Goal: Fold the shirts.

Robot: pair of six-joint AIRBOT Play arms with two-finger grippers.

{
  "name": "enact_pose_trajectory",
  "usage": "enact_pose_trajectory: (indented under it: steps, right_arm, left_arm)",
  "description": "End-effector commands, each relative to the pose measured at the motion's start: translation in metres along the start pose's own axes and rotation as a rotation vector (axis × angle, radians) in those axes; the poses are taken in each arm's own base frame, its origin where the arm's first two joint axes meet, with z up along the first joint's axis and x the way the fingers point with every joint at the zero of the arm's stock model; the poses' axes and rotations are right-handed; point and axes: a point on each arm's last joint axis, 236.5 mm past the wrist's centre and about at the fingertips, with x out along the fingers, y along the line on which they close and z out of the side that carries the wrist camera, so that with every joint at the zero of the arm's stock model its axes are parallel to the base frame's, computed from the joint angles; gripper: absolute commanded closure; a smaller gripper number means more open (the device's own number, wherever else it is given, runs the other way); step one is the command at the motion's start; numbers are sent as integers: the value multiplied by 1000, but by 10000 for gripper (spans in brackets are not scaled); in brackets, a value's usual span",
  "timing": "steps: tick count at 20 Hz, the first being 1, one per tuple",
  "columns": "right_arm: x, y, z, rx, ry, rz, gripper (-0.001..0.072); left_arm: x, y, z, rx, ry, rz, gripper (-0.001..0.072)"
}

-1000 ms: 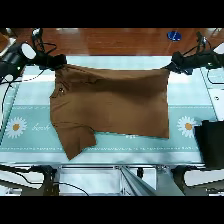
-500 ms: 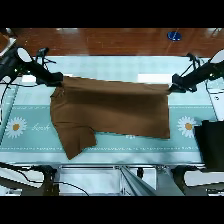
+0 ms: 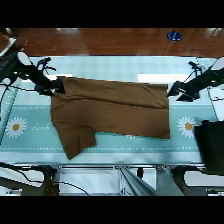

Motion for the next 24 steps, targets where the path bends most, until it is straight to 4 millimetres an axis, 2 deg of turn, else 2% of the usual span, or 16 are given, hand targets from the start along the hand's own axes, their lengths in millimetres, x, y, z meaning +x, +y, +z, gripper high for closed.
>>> enact_pose_trajectory:
  steps: [1,3,4,6,7,8,9,11,14,16,19,20,21,22,23,24]
  right_arm:
    - [-60,-41,-7,24,-157,-127,92]
    - [-81,-51,-14,89,-311,-100,92]
    - [-82,-50,-24,120,-363,-62,92]
    - [-66,-33,-54,133,-395,40,92]
    - [-53,-17,-70,142,-387,117,92]
    - [-44,0,-79,128,-389,198,92]
    - [-38,10,-83,130,-402,255,92]
    - [-28,12,-85,166,-397,287,92]
    - [-27,12,-86,169,-390,287,92]
    - [-27,12,-86,169,-391,286,92]
    - [-27,9,-85,175,-393,278,92]
    - [-26,7,-86,172,-391,266,92]
    - [-24,-2,-88,176,-385,233,92]
    - [-21,-19,-92,192,-370,172,92]
    - [-16,-41,-101,217,-342,86,92]
    - [-12,-64,-117,257,-283,-9,93]
  left_arm:
    - [-23,19,-26,-55,23,-3,5]
    - [-21,32,-59,-105,41,-13,5]
    - [-13,36,-84,-132,63,-34,5]
    - [8,47,-137,-212,113,-53,5]
    - [18,50,-163,-254,140,-63,5]
    - [27,50,-185,-296,159,-78,5]
    - [34,44,-197,-335,153,-116,5]
    - [44,20,-197,-363,76,-247,5]
    - [54,-6,-192,-347,2,-368,5]
    - [54,-20,-179,-311,-56,-429,7]
    - [55,-29,-166,-278,-105,-438,9]
    - [56,-31,-165,-267,-106,-431,32]
    - [57,-34,-166,-246,-101,-432,263]
    - [57,-40,-170,-210,-88,-441,678]
    - [56,-44,-174,-173,-75,-452,679]
    - [55,-46,-177,-159,-66,-461,679]
